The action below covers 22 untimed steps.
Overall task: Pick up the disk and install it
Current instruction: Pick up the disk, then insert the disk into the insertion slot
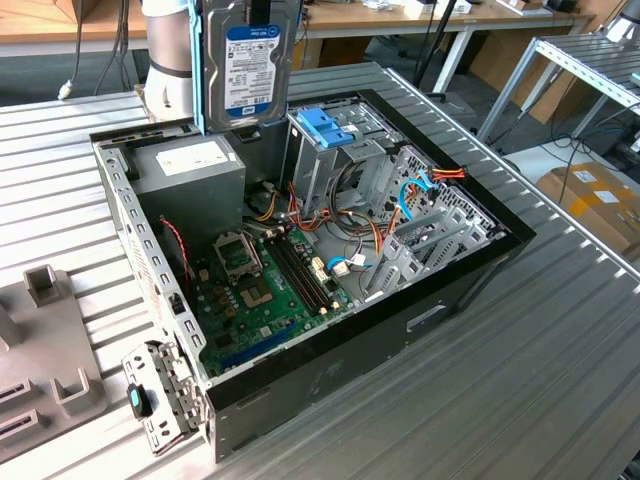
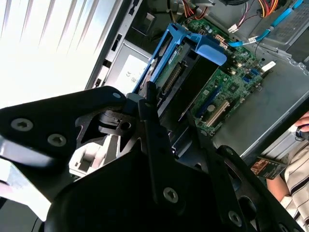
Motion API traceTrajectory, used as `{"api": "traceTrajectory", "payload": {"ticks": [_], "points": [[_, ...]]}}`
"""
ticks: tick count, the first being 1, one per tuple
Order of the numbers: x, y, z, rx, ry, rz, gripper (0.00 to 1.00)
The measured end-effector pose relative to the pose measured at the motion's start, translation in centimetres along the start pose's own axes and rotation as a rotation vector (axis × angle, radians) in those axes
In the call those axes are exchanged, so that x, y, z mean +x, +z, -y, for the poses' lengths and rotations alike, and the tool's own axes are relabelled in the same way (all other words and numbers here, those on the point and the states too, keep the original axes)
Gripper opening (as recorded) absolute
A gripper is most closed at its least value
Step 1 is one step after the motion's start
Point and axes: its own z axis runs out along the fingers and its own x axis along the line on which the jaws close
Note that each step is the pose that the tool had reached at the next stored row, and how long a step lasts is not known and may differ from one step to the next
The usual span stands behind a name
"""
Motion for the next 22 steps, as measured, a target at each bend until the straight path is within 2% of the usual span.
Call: {"api": "traceTrajectory", "payload": {"ticks": [6, 8, 10, 12, 22], "points": [[0.00, 0.03, 1.31, 0.0000, 0.000, -0.0001, 0.35], [-0.01, 0.06, 2.29, -0.0001, 0.000, 0.0000, 0.35], [-0.01, 0.07, 2.69, -0.0001, 0.000, 0.0000, 0.35], [-0.01, 0.09, 3.38, 0.0000, 0.000, -0.0001, 0.35], [-0.02, 0.16, 5.63, 0.0000, 0.000, -0.0001, 0.35]]}}
